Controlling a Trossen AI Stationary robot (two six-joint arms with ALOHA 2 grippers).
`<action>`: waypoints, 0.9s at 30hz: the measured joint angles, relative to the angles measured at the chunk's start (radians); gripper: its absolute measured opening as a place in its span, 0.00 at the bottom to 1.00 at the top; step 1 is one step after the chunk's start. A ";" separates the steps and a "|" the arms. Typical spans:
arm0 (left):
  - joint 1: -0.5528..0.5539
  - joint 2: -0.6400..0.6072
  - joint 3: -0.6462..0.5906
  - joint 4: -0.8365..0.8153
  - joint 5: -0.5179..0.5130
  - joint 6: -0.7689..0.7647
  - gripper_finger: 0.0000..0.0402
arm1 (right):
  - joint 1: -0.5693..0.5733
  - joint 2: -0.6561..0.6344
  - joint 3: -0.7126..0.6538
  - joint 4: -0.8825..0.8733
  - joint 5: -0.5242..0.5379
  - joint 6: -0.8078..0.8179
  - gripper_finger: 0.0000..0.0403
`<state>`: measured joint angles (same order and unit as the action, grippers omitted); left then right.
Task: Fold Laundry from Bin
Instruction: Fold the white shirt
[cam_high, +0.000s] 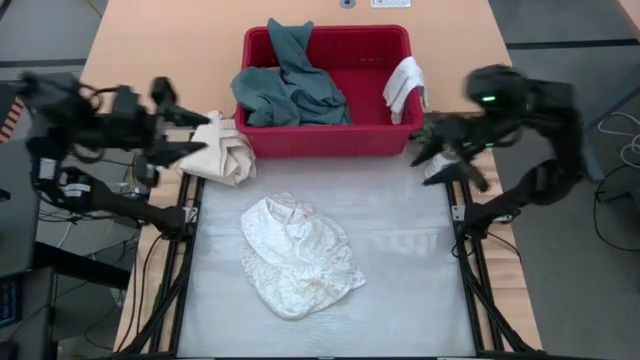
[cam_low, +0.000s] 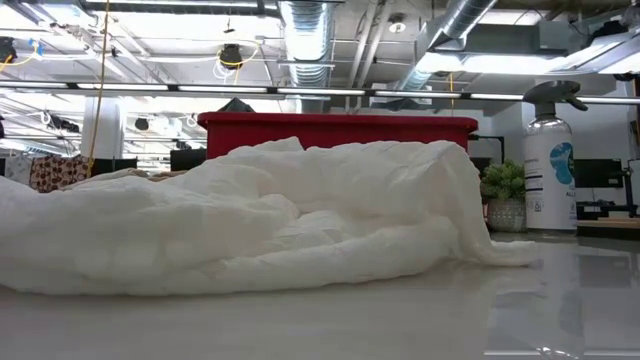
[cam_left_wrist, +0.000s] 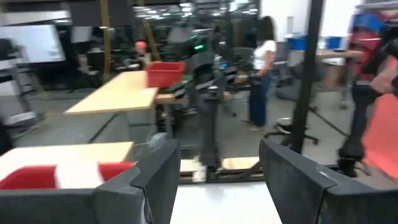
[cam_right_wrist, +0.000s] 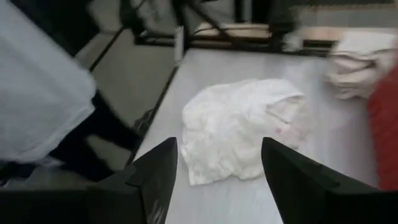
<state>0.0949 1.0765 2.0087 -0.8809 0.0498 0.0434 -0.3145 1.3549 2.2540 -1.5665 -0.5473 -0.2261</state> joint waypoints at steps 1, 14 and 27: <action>-0.004 -0.018 -0.001 -0.015 -0.028 -0.003 0.52 | -0.015 -0.031 -0.004 0.002 0.018 0.006 0.62; -0.005 -0.130 -0.040 -0.216 -0.129 -0.045 0.52 | -0.211 -0.395 -0.025 0.140 0.138 0.120 0.59; -0.005 -0.335 -0.539 0.260 -0.110 -0.050 0.52 | -0.277 -0.678 -0.514 0.458 0.178 0.185 0.59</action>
<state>0.0902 0.7412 1.4693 -0.6206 -0.0597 -0.0062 -0.5919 0.6765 1.7395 -1.1090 -0.3689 -0.0414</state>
